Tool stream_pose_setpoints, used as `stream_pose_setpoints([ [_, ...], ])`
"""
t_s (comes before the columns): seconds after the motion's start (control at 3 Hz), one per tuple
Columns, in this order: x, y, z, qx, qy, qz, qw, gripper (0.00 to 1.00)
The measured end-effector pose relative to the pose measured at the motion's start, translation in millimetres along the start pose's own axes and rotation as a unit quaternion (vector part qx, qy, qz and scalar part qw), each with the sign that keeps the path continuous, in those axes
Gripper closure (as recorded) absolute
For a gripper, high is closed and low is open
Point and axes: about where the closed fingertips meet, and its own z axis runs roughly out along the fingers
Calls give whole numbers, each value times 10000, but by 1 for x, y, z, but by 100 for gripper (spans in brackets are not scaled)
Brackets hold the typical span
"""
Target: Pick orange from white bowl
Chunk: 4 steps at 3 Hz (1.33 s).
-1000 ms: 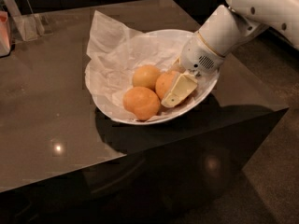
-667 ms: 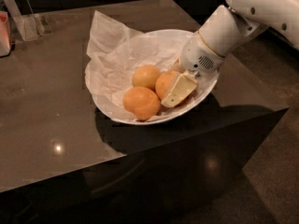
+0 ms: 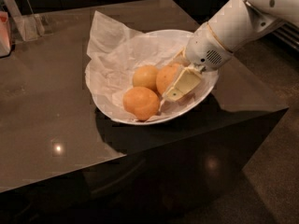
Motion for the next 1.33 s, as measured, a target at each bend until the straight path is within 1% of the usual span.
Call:
stream_pose_setpoints([
  [0.33, -18, 6, -30, 193, -165, -269, 9993, 100],
  [0.67, -30, 27, -61, 120, -750, -431, 9962, 100],
  [1.0, -33, 50, -85, 80, -1297, -377, 9908, 100],
  [1.33, -33, 50, -85, 80, -1297, -377, 9908, 100],
])
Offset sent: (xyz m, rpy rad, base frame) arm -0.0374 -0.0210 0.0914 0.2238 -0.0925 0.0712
